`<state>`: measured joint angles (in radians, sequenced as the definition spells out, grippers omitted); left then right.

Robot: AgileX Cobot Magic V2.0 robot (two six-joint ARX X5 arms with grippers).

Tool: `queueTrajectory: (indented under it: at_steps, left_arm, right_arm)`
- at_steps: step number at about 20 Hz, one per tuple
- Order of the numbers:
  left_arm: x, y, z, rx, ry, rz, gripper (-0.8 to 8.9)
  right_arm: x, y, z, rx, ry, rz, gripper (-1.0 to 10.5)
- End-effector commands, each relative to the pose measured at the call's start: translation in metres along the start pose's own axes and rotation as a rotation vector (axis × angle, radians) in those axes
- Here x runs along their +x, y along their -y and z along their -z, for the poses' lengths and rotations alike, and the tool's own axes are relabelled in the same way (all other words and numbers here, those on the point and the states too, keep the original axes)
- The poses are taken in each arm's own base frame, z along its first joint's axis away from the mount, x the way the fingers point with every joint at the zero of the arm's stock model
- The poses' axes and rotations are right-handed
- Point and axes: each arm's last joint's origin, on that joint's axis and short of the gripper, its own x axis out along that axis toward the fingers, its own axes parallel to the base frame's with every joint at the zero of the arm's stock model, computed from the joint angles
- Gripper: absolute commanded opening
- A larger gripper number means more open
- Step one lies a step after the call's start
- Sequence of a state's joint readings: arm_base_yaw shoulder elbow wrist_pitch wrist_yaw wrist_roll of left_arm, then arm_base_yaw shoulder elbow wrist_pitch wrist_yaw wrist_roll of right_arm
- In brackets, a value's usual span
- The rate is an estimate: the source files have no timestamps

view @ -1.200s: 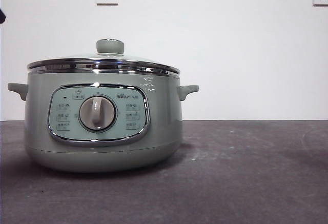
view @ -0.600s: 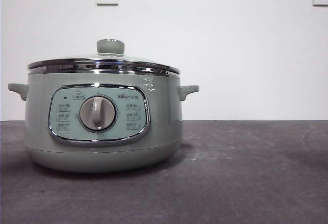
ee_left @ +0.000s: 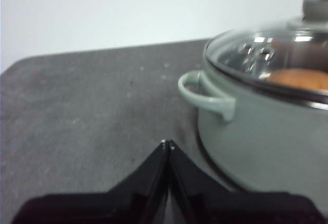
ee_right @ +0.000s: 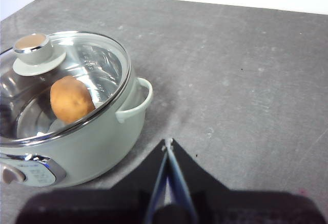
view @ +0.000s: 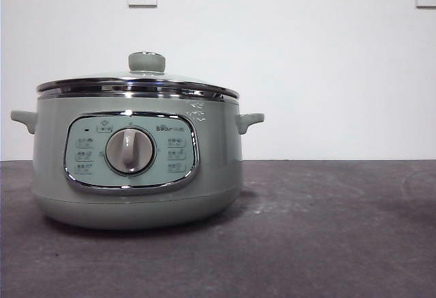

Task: Pick up the potato,open the lid,put the potato in the pot,close the lid

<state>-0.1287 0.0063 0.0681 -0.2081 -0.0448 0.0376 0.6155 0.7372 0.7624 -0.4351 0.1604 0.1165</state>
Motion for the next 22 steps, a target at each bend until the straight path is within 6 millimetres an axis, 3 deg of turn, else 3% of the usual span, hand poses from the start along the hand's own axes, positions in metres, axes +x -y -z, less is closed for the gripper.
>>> queueTrajectory:
  at_steps: [1,4,22]
  left_arm:
    - [0.003,0.0,0.008,-0.011,-0.011,-0.006,-0.03]
    - [0.006,0.0,0.018,-0.011,-0.042,-0.005,-0.03]
    - [0.006,0.0,0.018,-0.014,-0.04,-0.007,-0.03]
  right_arm:
    - [0.001,0.0,0.001,0.009,-0.001,0.003,0.0]
    - [0.001,0.0,0.001,0.009,-0.001,0.003,0.0]
    - [0.001,0.0,0.002,0.008,-0.005,0.004,0.0]
